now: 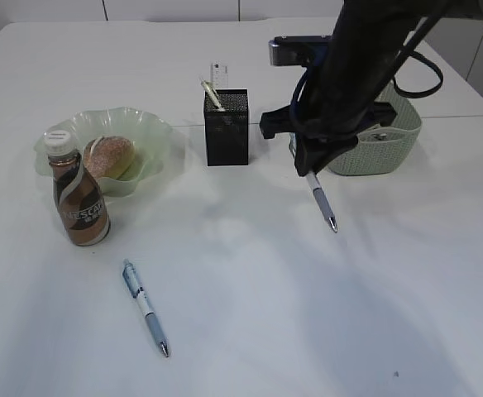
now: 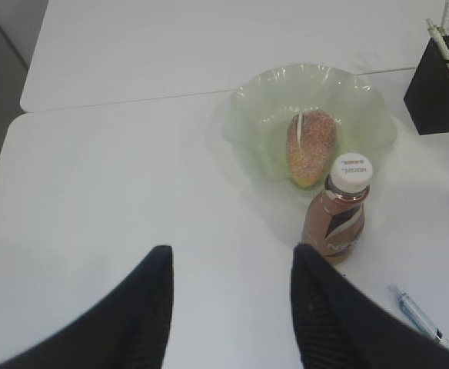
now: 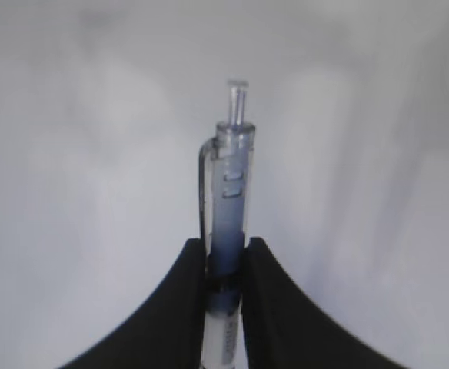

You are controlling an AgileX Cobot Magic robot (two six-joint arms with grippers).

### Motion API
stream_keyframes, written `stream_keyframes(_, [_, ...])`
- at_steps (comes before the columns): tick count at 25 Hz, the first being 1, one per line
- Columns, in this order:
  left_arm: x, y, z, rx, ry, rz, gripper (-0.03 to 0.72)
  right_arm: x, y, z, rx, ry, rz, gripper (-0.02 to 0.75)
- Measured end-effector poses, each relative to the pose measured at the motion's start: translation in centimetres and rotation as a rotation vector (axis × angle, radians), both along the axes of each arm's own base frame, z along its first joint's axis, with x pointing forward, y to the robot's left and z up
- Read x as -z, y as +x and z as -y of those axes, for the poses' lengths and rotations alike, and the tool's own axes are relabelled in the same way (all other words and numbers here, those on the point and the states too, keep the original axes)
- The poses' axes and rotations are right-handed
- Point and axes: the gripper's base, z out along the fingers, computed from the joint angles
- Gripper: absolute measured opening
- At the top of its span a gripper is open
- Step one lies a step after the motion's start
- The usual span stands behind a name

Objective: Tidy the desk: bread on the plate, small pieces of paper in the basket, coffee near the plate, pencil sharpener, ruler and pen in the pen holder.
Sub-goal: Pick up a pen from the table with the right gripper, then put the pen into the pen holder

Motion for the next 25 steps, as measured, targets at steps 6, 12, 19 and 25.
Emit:
stream_keyframes(6, [-0.1, 0.1, 0.0, 0.003, -0.002, 0.016, 0.348, -1.1, 1.6, 0.1, -0.014, -0.016, 0.175, 0.123])
stream_keyframes(12, [-0.1, 0.1, 0.0, 0.003, -0.002, 0.016, 0.348, -2.5, 3.9, -0.7, -0.002, 0.081, 0.468, 0.123])
stream_keyframes(19, [-0.1, 0.1, 0.0, 0.004, -0.002, 0.018, 0.345, -4.3, 5.7, -1.3, 0.0, 0.17, 0.754, 0.123])
stream_keyframes(25, [-0.2, 0.1, 0.1, 0.006, -0.003, 0.028, 0.336, -3.6, 7.4, -2.0, 0.001, 0.231, 0.923, 0.123])
